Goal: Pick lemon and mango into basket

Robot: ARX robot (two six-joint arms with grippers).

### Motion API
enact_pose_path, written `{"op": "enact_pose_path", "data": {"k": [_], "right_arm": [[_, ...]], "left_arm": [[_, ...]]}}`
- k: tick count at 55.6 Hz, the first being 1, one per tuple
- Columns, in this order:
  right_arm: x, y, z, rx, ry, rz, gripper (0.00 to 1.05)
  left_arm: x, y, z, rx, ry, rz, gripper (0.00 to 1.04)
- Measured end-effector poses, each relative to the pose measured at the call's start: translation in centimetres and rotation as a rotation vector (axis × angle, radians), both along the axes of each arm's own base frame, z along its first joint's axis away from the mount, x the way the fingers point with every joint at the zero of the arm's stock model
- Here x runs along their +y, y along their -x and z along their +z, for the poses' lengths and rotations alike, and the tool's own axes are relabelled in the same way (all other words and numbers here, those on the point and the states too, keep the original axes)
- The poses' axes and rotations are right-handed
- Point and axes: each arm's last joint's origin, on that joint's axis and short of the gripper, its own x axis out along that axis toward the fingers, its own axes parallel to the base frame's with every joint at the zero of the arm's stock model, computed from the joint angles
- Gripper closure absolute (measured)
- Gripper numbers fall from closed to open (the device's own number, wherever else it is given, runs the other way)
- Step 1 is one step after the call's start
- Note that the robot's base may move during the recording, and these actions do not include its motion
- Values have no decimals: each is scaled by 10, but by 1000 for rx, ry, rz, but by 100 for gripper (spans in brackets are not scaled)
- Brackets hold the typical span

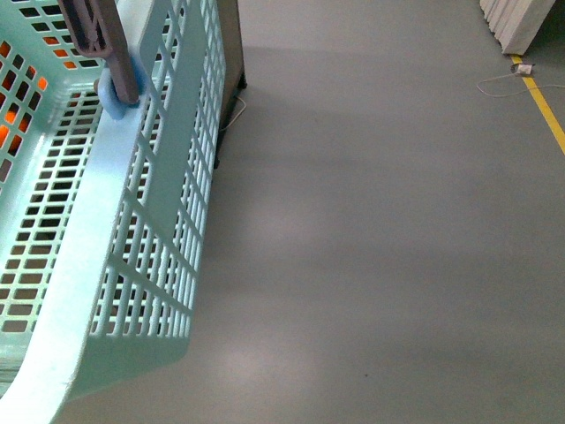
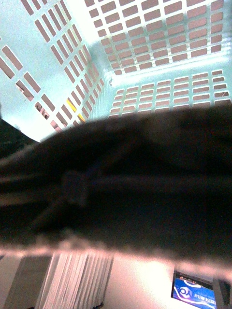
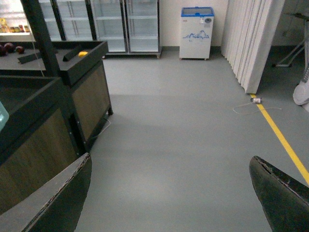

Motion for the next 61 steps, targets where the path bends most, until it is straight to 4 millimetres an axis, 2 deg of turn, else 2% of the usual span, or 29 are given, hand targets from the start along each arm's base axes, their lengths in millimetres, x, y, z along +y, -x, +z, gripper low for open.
{"op": "enact_pose_path", "data": {"k": [61], "right_arm": [[0, 0, 0, -3, 0, 3, 9]], "left_arm": [[0, 0, -1, 4, 0, -2, 100]]}}
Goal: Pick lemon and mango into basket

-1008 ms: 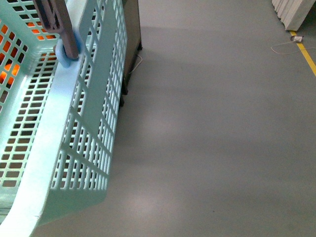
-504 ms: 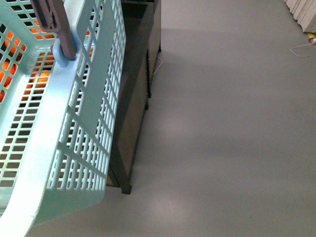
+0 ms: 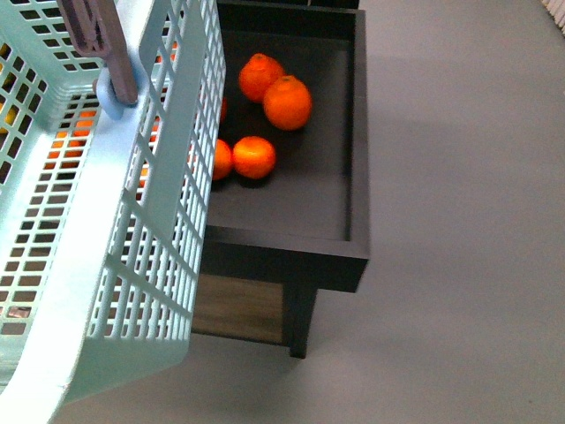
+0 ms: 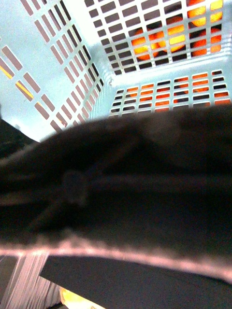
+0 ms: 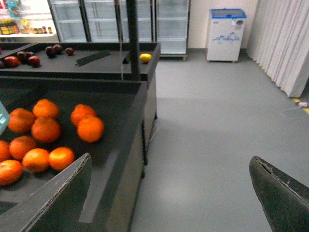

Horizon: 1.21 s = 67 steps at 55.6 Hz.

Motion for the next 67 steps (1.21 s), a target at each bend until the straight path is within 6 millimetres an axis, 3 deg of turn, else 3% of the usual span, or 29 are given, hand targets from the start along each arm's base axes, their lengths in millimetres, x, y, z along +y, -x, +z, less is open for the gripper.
{"op": "enact_pose_path", "data": {"k": [67], "right_arm": [[0, 0, 0, 3, 0, 0, 9]], "left_arm": [[0, 0, 0, 0, -2, 0, 100]]}}
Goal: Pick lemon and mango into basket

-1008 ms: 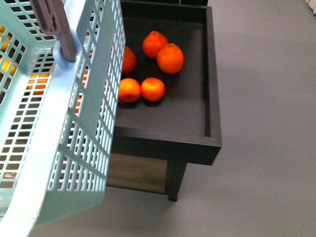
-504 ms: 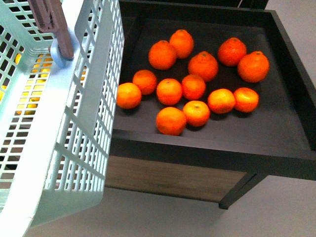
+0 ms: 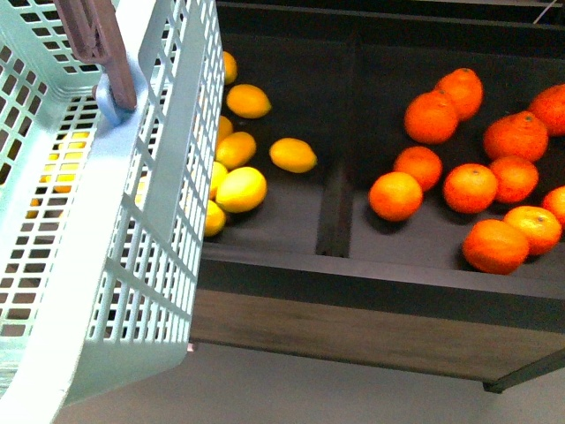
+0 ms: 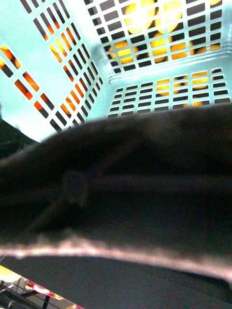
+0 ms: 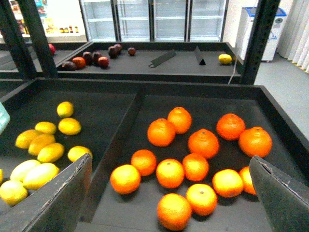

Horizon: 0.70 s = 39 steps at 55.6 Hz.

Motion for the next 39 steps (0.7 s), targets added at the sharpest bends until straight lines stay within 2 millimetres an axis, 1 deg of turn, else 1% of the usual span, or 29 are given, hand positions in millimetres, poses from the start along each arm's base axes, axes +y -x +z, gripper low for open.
{"op": "enact_pose_path", "data": {"k": [39], "right_arm": [[0, 0, 0, -2, 0, 0, 9]], "left_arm": [[0, 0, 0, 0, 0, 0, 100]]}}
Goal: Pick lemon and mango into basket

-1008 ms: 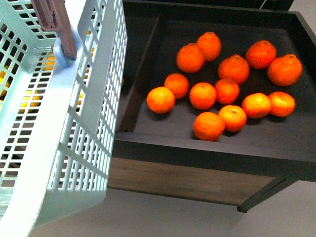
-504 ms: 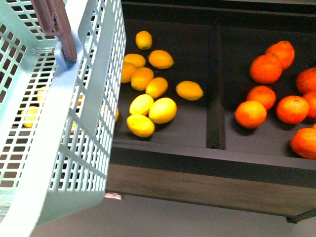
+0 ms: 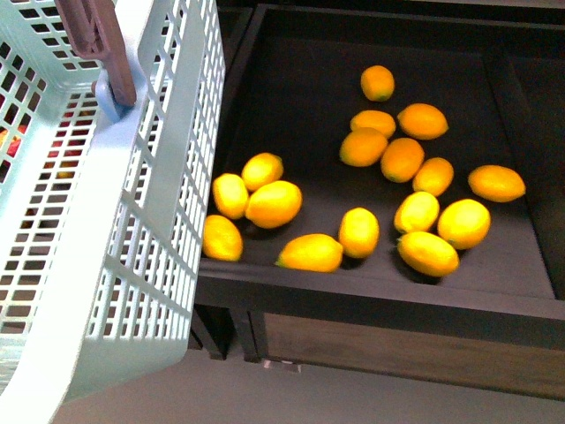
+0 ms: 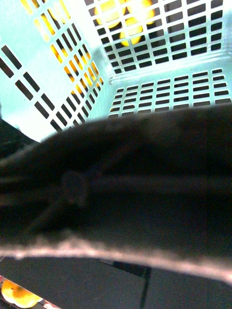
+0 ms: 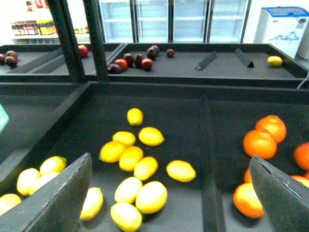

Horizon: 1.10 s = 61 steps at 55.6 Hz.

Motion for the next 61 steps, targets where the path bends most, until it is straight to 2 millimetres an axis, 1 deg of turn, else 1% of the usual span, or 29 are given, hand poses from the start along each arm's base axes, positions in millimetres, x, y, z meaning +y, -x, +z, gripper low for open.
{"op": "enact_pose_path", "data": {"k": [47, 54, 61], "right_arm": [[0, 0, 0, 1, 0, 4, 9], [0, 0, 0, 1, 0, 6, 9], [0, 0, 0, 2, 0, 3, 9]], "left_arm": [[0, 0, 0, 0, -4, 2, 100], [4, 0, 0, -5, -26, 40, 100], [2, 0, 0, -2, -7, 3, 100]]}}
